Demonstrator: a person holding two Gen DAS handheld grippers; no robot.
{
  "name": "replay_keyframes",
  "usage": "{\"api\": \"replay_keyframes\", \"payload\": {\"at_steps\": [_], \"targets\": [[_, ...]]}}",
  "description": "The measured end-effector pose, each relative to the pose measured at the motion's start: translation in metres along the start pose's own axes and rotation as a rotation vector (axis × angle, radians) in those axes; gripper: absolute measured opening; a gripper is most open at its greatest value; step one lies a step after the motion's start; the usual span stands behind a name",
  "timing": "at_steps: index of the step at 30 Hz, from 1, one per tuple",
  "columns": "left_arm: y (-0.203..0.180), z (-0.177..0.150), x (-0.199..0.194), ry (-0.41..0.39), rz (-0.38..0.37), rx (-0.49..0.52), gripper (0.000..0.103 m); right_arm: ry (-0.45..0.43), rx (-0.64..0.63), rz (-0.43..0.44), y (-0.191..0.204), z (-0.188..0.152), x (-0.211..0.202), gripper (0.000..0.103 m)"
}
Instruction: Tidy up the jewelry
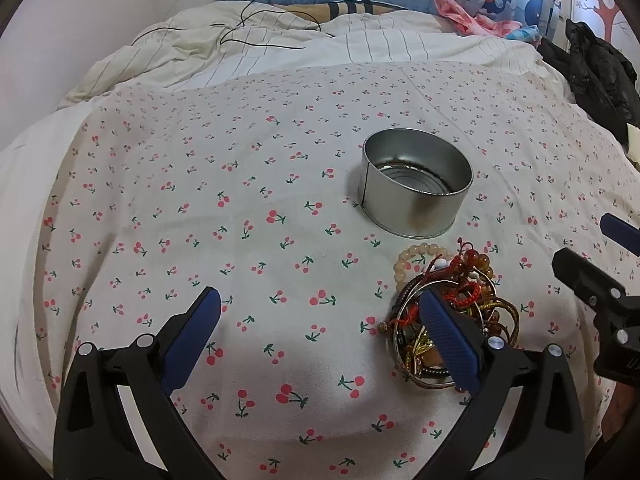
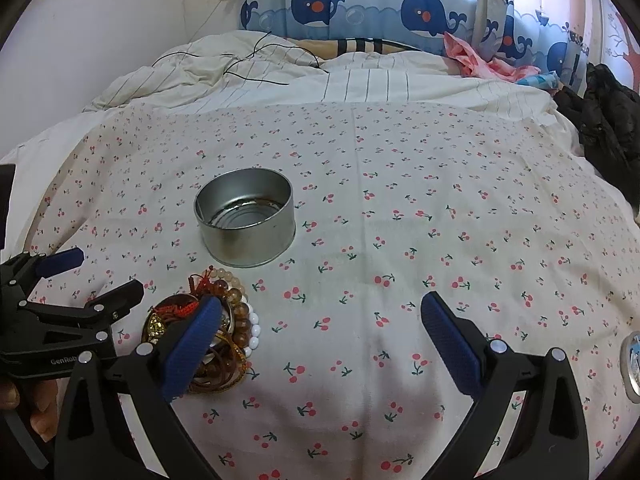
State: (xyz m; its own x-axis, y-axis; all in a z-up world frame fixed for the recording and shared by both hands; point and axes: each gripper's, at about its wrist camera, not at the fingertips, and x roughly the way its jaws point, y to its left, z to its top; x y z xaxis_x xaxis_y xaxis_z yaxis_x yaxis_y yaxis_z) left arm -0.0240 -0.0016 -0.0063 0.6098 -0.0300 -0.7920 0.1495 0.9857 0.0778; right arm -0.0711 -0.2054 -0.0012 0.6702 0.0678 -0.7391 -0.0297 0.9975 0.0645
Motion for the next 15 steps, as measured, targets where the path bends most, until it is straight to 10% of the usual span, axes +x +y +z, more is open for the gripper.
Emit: {"api": "replay_keyframes", "payload": {"at_steps": [15], "targets": [[-0.0019, 0.0005, 0.0, 0.0, -0.003, 0.007, 0.096, 0.007, -0.007, 0.0, 0.0011, -0.0003, 0.0013, 0.096]]}}
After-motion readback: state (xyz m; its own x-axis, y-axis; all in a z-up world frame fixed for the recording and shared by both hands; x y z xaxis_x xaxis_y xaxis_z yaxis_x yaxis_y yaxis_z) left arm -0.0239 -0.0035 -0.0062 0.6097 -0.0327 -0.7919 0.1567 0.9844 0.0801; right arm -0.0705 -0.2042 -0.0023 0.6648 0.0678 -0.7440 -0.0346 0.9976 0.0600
